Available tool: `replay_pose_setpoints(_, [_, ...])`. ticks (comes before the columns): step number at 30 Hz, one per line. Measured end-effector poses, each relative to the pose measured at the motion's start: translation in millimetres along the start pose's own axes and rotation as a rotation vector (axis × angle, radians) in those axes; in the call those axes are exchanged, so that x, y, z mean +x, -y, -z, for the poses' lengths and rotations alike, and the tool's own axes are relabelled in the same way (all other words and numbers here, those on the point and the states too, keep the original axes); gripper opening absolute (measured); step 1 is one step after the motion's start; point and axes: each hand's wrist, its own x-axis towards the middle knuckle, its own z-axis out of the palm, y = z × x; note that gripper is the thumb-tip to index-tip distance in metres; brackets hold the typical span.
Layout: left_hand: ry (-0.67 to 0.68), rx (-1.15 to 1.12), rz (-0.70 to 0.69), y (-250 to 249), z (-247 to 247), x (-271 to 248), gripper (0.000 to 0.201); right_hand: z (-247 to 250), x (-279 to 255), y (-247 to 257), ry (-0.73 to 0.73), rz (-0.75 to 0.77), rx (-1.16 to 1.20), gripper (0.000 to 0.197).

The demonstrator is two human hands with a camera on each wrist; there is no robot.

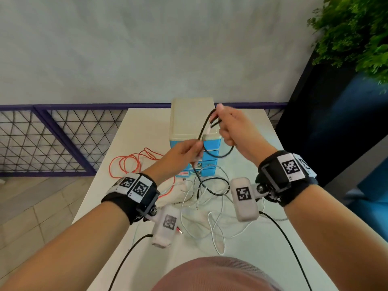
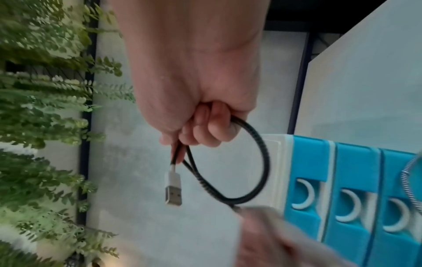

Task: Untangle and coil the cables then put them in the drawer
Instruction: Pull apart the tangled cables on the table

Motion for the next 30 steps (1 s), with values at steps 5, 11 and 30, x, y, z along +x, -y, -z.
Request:
replay_pose_setpoints(5, [0.217,0.303,0.192,55.2,-12.8,-11.7,0.029,12.6,7.2,26.9,-0.196,0.109,0.351,0.034])
replay_pose_setpoints(11, [0.02,0.275,0.126,46.9,-17.3,-7.8,0.028,8.6,1.7,6.4,-0.207,0.135,0.104,0.028])
replay_pose_setpoints(30, [0.222,0.245,0.097,43.3,-13.0,-18.5,0.023,2.9,-6.5,2.5,-0.189,0.245,-0.094,0.028])
